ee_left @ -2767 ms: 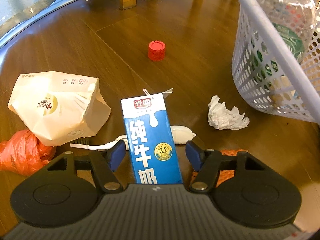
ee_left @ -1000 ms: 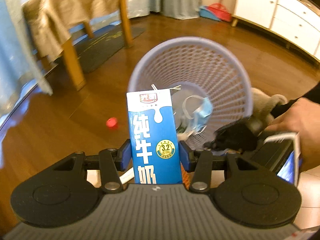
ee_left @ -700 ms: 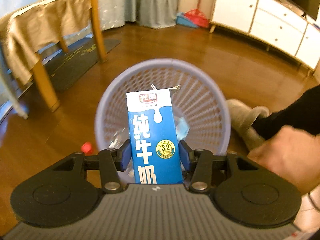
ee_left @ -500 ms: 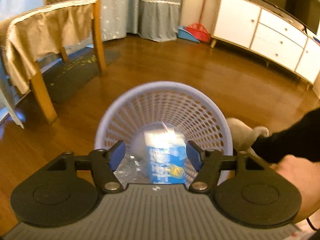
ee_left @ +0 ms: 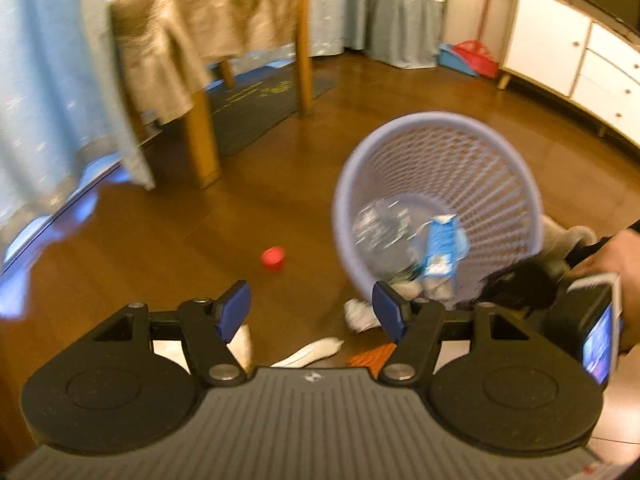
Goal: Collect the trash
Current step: 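Lower the left gripper onto the orange plastic bag and grasp it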
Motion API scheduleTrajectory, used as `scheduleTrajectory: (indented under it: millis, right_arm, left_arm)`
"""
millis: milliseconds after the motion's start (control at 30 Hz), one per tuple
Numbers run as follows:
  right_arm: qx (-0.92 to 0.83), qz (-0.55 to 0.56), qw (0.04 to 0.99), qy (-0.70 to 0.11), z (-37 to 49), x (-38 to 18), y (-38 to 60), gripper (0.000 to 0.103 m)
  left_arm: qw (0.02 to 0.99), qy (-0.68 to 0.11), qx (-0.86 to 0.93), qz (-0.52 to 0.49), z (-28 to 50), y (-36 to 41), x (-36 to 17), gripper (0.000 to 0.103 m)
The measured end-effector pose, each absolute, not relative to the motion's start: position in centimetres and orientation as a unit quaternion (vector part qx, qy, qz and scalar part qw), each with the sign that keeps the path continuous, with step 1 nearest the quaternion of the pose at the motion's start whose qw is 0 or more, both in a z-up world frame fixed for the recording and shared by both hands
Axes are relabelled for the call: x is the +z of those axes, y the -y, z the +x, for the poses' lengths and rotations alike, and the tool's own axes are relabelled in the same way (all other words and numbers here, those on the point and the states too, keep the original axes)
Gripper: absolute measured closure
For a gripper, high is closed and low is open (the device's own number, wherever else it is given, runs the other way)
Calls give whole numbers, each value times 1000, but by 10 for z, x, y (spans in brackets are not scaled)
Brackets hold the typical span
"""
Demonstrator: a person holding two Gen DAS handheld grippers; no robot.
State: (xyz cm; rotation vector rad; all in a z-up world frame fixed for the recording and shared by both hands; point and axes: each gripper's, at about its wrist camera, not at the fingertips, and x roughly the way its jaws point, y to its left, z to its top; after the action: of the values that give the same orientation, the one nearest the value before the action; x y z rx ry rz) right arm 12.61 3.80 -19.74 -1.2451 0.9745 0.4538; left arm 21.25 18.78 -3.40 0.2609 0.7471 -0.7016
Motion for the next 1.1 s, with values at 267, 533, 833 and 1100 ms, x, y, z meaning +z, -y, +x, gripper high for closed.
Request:
scheduleTrajectory:
  millis: [267,533,833,1100]
  right_arm:
    - [201,-553,681,-436,124,-197,-33,94]
    - [197,-554,684,-433,126,-194,-26,94]
    - [195,-556,688,-424,131,-195,-39,94]
    - [201,-561,682,-424,133,-197,-50,94]
  left_arm:
    - [867,-376,-290,149,215,-226,-63,40]
    - [859,-387,-269,201,228,-239,-99,40]
    - [847,-403,-259,229,234,-271,-139,36]
    - [818,-406,-290,288,251,-286,-178,34]
